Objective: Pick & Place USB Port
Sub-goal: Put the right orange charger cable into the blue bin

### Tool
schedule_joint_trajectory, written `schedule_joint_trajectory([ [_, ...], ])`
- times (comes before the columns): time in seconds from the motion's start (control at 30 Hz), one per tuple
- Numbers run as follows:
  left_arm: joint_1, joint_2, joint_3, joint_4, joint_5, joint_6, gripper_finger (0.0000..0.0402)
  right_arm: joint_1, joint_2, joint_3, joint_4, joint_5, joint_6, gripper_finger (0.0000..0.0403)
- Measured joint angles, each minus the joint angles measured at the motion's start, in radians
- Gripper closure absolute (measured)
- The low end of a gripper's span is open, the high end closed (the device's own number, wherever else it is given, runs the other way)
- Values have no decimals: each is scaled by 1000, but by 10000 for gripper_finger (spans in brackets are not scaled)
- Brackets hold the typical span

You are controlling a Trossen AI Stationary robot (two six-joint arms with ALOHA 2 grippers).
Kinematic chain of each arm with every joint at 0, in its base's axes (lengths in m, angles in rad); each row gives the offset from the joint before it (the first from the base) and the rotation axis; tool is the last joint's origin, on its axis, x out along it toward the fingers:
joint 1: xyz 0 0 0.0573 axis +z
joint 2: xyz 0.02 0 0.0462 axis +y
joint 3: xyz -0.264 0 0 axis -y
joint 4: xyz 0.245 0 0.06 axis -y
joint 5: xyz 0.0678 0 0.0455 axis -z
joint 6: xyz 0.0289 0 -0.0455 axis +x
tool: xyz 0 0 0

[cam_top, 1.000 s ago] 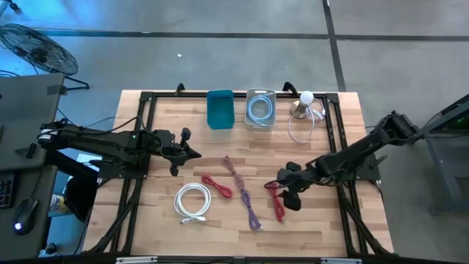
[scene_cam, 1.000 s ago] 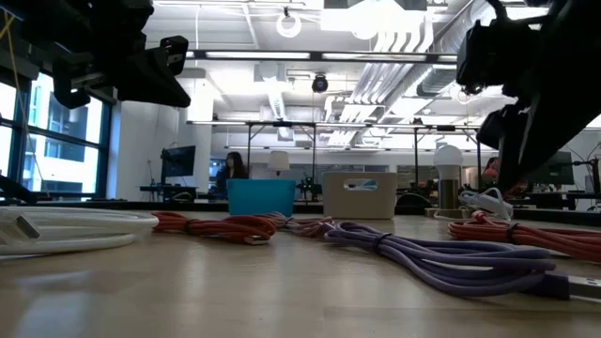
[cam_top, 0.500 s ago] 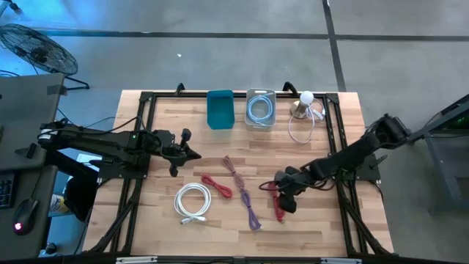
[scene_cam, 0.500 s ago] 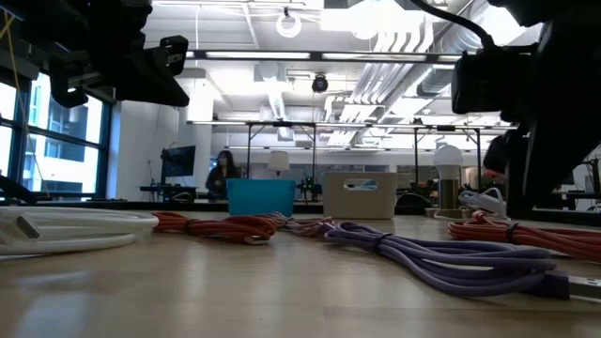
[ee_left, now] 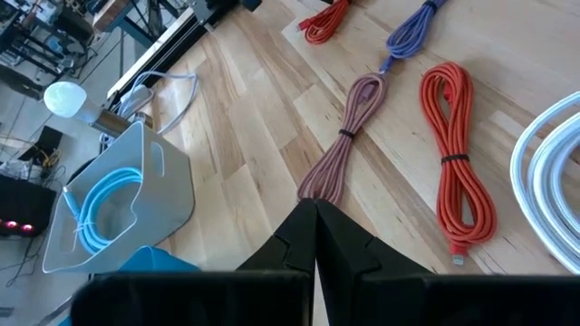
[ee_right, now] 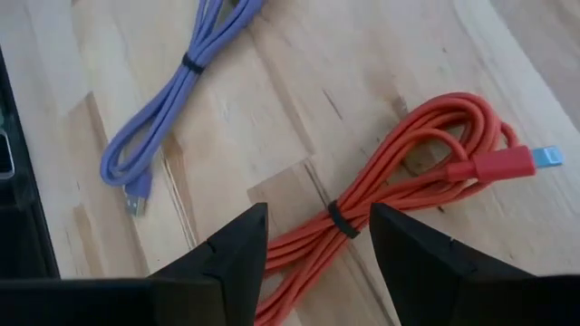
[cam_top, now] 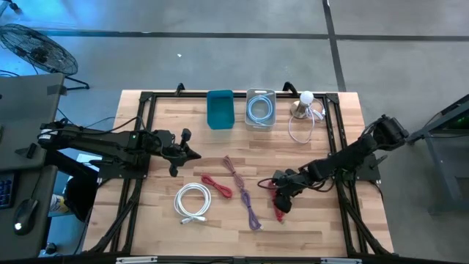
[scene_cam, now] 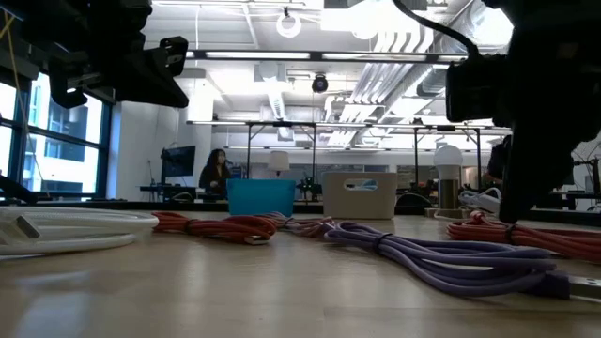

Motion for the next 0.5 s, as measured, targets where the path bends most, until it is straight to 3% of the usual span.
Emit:
schedule_joint_trajectory([
  [0.5,0,0,0,-32,0,0,401,-51,0,0,-63,-48,-3,215],
])
